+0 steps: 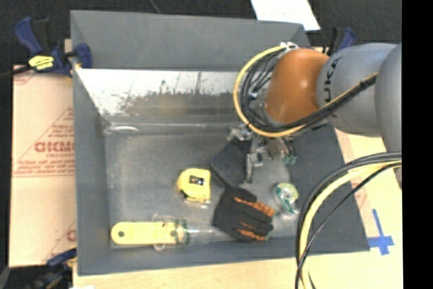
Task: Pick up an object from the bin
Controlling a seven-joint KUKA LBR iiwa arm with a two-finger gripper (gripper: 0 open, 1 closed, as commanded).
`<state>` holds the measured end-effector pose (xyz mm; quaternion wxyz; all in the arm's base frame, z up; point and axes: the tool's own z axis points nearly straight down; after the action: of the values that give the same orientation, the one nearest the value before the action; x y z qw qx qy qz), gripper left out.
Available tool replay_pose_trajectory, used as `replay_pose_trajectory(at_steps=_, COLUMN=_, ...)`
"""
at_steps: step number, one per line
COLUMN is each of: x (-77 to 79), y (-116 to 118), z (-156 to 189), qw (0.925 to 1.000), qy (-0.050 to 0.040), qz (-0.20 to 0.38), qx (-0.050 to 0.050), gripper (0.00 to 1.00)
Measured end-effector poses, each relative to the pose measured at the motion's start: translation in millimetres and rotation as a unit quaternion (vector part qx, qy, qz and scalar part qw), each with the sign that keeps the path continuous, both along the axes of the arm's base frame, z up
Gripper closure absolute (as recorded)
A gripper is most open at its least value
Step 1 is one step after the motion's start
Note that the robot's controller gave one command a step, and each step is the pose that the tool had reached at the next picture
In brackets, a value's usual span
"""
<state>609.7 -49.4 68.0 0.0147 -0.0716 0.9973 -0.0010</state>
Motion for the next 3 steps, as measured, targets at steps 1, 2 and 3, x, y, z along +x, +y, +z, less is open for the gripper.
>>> replay_pose_trajectory(at_steps=1, x=-0.1, y=0.0, z=0.5, qw=1.0, qy=-0.0001, qz=0.0, qx=0.0, gripper=1.0)
replay_pose_trajectory(at_steps=2, x=-1.9, y=-1.0, z=28.8, qw=1.0, qy=0.0025, qz=0.0, qx=-0.001, gripper=1.0)
replay_pose_trajectory(at_steps=3, x=-0.5, y=-1.5, z=46.0, qw=1.0, qy=-0.0003, qz=0.0, qx=-0.001, gripper=1.0)
